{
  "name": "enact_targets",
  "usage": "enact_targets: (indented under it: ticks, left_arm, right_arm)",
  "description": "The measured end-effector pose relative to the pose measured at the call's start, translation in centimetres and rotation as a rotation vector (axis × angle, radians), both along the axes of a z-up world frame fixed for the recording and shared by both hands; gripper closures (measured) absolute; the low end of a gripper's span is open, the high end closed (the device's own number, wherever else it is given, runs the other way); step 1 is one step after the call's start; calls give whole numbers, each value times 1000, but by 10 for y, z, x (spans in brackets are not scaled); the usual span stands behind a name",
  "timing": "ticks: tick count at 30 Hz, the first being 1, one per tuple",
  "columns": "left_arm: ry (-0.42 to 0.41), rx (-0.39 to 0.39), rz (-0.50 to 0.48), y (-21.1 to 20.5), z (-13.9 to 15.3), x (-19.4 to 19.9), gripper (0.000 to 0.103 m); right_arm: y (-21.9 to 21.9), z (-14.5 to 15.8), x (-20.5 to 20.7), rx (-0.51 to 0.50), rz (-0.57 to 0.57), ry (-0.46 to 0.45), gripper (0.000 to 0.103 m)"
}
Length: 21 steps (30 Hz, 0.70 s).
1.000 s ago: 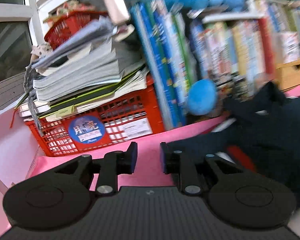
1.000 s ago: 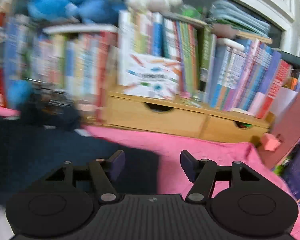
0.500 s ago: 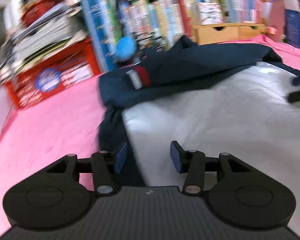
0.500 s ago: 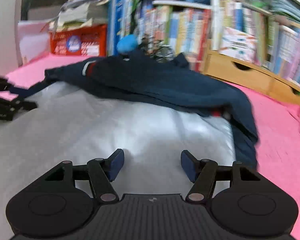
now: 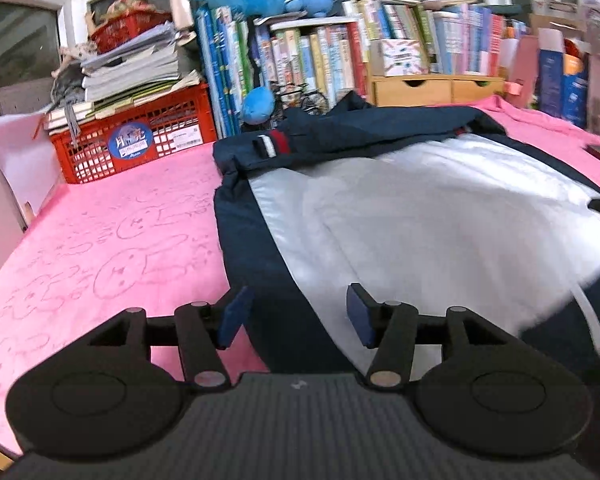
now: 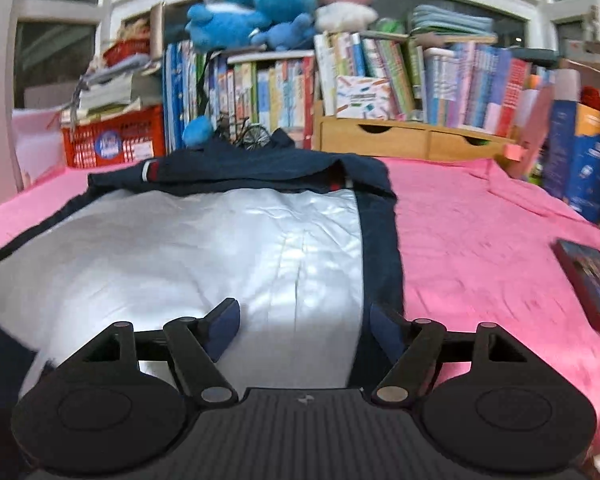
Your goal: Fold clothes
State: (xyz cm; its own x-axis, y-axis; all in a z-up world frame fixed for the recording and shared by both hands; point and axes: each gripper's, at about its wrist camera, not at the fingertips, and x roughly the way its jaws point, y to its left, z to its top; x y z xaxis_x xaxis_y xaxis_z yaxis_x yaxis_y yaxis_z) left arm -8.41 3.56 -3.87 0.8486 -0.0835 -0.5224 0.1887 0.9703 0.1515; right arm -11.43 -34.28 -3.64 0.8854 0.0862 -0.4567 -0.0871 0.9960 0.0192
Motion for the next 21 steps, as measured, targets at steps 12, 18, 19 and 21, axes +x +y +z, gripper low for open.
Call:
enact_targets:
  ticks: [12, 18, 19, 21]
  left_arm:
    - [42, 98, -96, -36, -27, -68, 30]
    - [9, 197, 69, -42, -28, -49, 30]
    - [-27, 172, 77, -35, -16, -53, 30]
    - [-98, 133, 83, -21, 10, -59, 27]
  right_arm:
    - [64, -26, -102, -304, 114, -69, 15]
    - [100, -34, -96, -551, 33, -164, 16]
    - [101, -31, -95, -564, 4, -184, 16]
    - [95, -17, -92, -584, -63, -242, 14]
